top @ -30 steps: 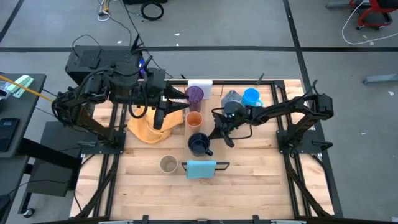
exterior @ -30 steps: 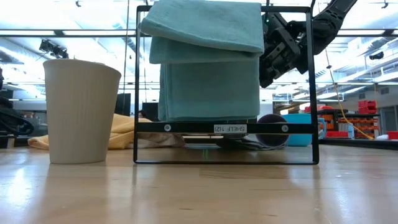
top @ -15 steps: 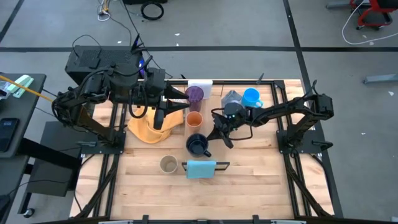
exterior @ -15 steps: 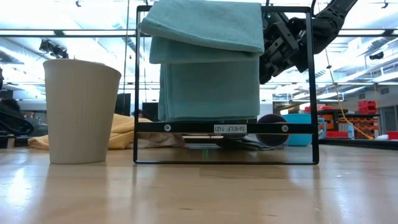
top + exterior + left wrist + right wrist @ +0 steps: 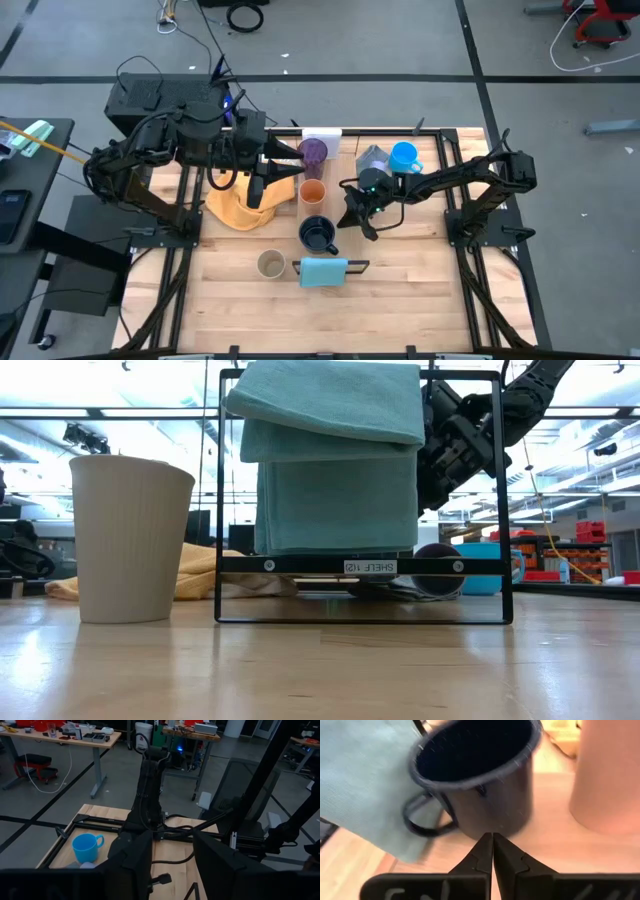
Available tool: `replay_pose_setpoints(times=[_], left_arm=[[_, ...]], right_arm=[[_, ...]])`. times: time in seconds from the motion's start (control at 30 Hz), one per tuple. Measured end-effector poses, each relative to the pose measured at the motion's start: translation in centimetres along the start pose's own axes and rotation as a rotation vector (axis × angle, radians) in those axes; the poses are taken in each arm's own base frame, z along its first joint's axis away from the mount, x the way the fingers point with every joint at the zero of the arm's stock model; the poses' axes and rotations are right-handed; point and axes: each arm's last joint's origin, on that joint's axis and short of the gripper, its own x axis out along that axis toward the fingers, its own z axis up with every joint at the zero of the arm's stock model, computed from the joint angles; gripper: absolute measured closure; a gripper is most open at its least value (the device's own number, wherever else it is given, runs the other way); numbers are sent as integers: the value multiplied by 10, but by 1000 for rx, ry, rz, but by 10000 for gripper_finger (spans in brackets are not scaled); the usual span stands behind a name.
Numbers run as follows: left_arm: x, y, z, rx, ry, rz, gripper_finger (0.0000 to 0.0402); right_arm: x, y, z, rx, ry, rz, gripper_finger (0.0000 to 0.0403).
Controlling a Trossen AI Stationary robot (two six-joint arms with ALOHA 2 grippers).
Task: Stack small to large cups/mugs on shelf
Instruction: Put the light violet cup on the shelf
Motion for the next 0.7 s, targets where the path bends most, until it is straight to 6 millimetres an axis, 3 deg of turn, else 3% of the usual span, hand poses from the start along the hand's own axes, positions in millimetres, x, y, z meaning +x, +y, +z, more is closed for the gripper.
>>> replay_pose_setpoints(times=[0.17,0.33,0.7], left_arm=[[0,-3,0,2,2,-10,257],[0,-3,-1,15,2,-12,249],[0,-3,0,61,0,-12,259]], right_arm=[[-9,-11,-3,49,23,-42,385],[-38,-8,10,52,-23,-55,393],[-128,40,38,88,-201,-59,382]])
